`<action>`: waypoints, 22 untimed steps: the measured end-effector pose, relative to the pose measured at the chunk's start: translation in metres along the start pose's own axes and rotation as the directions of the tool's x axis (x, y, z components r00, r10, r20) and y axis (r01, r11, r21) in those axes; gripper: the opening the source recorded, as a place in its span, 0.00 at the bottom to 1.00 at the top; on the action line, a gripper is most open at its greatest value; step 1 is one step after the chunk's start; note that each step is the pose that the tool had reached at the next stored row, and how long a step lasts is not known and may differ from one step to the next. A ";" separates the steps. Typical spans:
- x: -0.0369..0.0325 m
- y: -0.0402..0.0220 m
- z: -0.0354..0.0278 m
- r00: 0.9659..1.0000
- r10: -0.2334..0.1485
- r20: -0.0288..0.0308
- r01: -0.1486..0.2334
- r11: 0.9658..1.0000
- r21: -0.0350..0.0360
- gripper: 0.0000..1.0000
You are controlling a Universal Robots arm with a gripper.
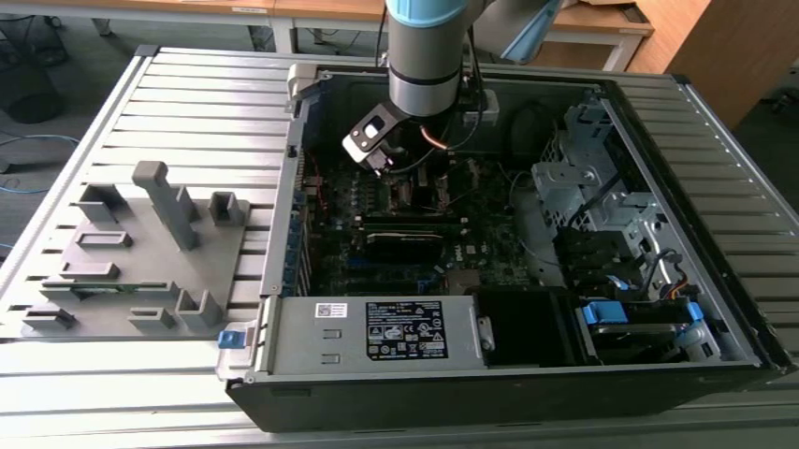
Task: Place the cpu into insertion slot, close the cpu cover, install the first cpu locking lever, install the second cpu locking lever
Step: 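Place the cpu into insertion slot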
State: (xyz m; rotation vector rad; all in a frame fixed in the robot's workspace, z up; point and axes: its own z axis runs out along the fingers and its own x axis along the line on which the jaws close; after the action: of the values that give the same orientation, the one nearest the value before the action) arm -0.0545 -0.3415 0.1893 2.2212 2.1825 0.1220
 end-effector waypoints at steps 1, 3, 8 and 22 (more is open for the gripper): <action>-0.0001 0.0000 -0.0001 1.000 0.000 0.000 0.000 1.000 0.000 0.61; -0.0001 0.0000 -0.0007 1.000 0.000 0.000 0.000 1.000 0.000 0.61; 0.0002 0.0006 -0.0085 1.000 0.000 0.000 0.000 1.000 0.000 0.61; 0.0006 0.0013 -0.0187 1.000 0.000 0.000 0.000 1.000 0.000 0.59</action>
State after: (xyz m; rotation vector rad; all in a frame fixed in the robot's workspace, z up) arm -0.0545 -0.3416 0.2080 2.2211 2.1826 0.1213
